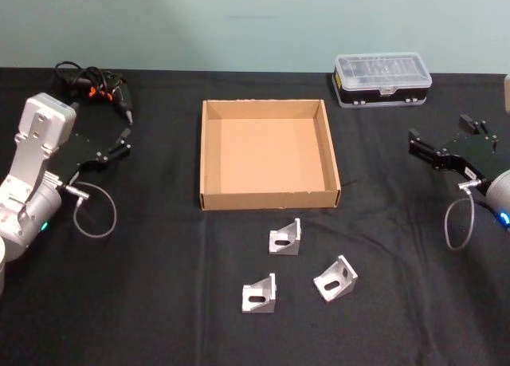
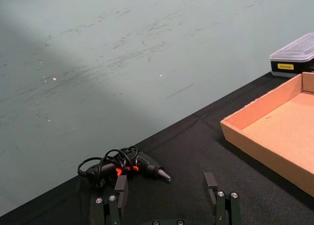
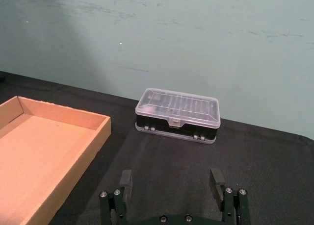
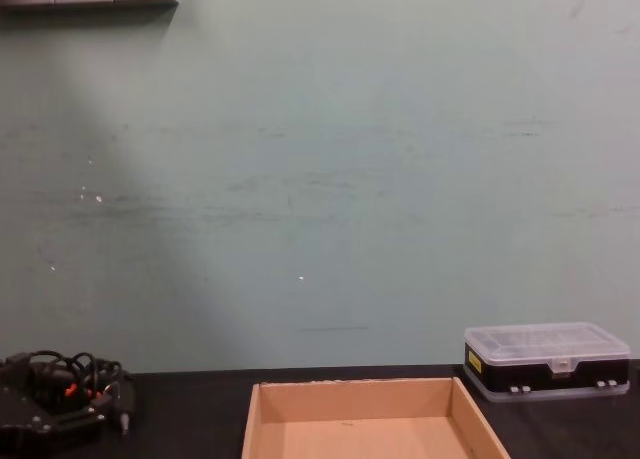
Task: Use one hand to pick up the angle iron from the table and place it into the box.
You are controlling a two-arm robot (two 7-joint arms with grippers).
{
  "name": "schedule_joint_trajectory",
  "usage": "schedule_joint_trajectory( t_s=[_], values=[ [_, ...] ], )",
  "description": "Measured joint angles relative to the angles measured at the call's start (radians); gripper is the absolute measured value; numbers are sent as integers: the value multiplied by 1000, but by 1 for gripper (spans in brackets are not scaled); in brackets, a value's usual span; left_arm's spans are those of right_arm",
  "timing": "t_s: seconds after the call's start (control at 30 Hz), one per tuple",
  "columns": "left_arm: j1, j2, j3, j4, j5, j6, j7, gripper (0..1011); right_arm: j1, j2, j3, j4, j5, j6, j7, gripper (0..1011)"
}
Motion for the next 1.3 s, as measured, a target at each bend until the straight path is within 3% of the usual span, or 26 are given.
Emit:
schedule_joint_trajectory(
  t_s=[1.3],
  values=[
    [0, 0, 0, 0, 0, 0, 0, 1000, 0, 0, 0, 0, 0, 0, 0, 1004]
  ],
)
